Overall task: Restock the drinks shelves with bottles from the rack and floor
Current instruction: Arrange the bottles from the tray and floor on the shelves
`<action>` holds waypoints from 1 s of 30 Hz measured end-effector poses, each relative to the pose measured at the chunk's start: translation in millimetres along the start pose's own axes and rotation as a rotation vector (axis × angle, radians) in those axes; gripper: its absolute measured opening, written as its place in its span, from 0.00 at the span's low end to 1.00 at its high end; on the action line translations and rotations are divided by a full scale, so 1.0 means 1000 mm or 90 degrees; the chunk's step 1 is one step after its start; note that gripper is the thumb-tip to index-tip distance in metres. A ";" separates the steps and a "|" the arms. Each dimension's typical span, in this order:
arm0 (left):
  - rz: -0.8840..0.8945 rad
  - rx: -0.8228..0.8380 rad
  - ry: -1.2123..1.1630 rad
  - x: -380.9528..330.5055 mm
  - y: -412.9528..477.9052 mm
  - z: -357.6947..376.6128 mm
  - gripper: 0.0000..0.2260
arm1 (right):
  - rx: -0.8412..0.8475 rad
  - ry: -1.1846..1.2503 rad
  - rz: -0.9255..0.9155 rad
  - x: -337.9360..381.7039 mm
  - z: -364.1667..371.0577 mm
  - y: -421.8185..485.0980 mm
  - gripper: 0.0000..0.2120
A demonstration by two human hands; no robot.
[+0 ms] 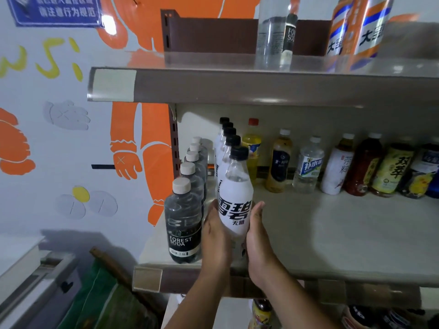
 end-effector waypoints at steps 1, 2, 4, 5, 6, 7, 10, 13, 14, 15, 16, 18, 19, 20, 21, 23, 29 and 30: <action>0.010 -0.007 0.012 -0.002 0.002 0.001 0.13 | -0.001 -0.006 -0.004 0.002 0.000 0.003 0.40; 0.018 -0.019 0.015 -0.004 0.005 0.003 0.13 | -0.005 -0.012 -0.009 0.005 0.001 0.007 0.39; 0.012 -0.027 -0.001 -0.001 0.012 0.007 0.13 | -0.012 -0.015 -0.008 0.009 -0.002 0.014 0.38; 0.003 -0.032 0.000 -0.001 0.011 0.009 0.14 | -0.013 -0.018 -0.011 0.010 -0.004 0.015 0.38; -0.001 -0.035 0.004 -0.004 0.009 0.009 0.14 | -0.012 -0.011 -0.016 0.012 -0.008 0.015 0.39; -0.002 -0.037 -0.006 -0.009 0.004 0.012 0.15 | -0.018 -0.009 -0.017 0.009 -0.011 0.020 0.40; 0.016 -0.020 -0.059 -0.043 -0.018 0.025 0.29 | -0.030 -0.065 -0.013 -0.003 0.003 0.029 0.33; -0.011 -0.042 -0.108 -0.039 -0.019 0.025 0.37 | -0.016 -0.098 -0.010 -0.009 0.012 0.031 0.30; -0.002 -0.058 -0.081 -0.033 -0.012 0.018 0.24 | -0.030 -0.070 -0.008 -0.005 0.007 0.028 0.32; -0.010 -0.065 -0.057 -0.026 -0.009 0.015 0.17 | -0.033 -0.041 -0.012 -0.002 0.001 0.026 0.33; -0.007 -0.076 -0.053 -0.021 -0.009 0.012 0.15 | -0.029 -0.022 -0.022 0.003 -0.008 0.023 0.32; 0.006 -0.061 -0.091 -0.039 -0.016 0.021 0.26 | -0.029 -0.019 -0.024 0.006 -0.008 0.027 0.28; 0.015 -0.048 -0.111 -0.044 -0.020 0.028 0.37 | -0.033 -0.030 -0.024 0.004 -0.003 0.031 0.25; 0.013 -0.046 -0.122 -0.045 -0.023 0.029 0.44 | -0.038 -0.048 -0.027 0.003 0.000 0.032 0.24; 0.036 -0.049 -0.123 -0.043 -0.022 0.029 0.40 | -0.040 -0.056 -0.029 0.001 0.001 0.034 0.24; 0.043 -0.077 -0.069 -0.019 -0.008 0.017 0.19 | -0.060 -0.041 -0.024 -0.002 -0.002 0.033 0.24; 0.041 -0.101 -0.012 0.002 0.007 0.013 0.18 | -0.061 -0.044 -0.045 0.007 -0.002 0.035 0.24; 0.036 -0.109 -0.016 -0.002 0.007 0.014 0.18 | -0.073 -0.034 -0.044 0.011 -0.002 0.035 0.24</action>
Point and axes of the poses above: each hand's wrist, its own y-axis towards the middle knuckle, its own z-axis out of the palm, x = y × z, the point moved 3 cm from there along y, towards the middle knuckle, and after that the axes turned 11 degrees about z, right-handed, at the moved point
